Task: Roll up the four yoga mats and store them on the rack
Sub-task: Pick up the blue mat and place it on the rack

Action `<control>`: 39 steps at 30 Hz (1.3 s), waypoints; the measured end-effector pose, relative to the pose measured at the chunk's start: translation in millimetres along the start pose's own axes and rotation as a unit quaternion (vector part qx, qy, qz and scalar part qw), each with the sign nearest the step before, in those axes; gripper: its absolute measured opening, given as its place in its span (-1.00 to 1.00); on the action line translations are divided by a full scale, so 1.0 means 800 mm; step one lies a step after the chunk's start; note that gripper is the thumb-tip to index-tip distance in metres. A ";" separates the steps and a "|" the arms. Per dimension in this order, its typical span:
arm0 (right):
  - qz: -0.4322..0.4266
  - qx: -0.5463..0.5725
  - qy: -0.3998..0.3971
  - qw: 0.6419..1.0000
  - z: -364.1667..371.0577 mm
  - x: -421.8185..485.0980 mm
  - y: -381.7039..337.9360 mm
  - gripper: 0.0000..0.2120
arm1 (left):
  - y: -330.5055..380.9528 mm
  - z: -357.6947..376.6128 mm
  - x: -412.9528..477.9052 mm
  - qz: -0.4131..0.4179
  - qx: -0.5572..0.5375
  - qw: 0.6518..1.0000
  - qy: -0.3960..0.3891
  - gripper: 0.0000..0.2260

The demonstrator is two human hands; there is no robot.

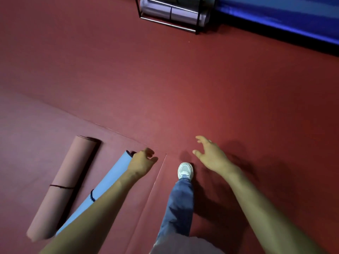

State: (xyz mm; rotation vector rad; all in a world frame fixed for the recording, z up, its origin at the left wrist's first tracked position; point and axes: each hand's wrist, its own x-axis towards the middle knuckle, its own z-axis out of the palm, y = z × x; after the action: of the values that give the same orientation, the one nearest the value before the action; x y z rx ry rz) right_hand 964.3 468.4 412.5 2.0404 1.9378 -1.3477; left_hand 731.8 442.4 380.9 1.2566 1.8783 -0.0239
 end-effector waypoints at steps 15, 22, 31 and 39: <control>-0.018 -0.023 -0.053 0.998 0.300 -0.102 -0.132 -0.47 | -0.308 -0.026 -0.114 -0.050 -0.035 0.998 -0.009 -0.76; -0.087 -0.088 -0.092 0.988 0.455 0.017 -0.305 -0.49 | -0.498 -0.127 -0.043 -0.113 -0.094 0.988 0.044 -0.74; -0.181 -0.290 -0.213 0.915 0.661 0.159 -0.341 -0.35 | -0.713 -0.096 0.066 -0.223 -0.200 0.953 0.052 -0.77; -0.177 -0.492 -0.338 0.783 0.778 0.264 -0.242 0.26 | -0.761 0.103 0.156 -0.317 -0.390 0.863 0.048 -0.82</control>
State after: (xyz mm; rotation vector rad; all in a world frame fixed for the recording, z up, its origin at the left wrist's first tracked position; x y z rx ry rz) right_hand 431.4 339.2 1.5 0.6166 1.9915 -0.6285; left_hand 303.0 198.1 -5.1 0.0720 1.9912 0.4145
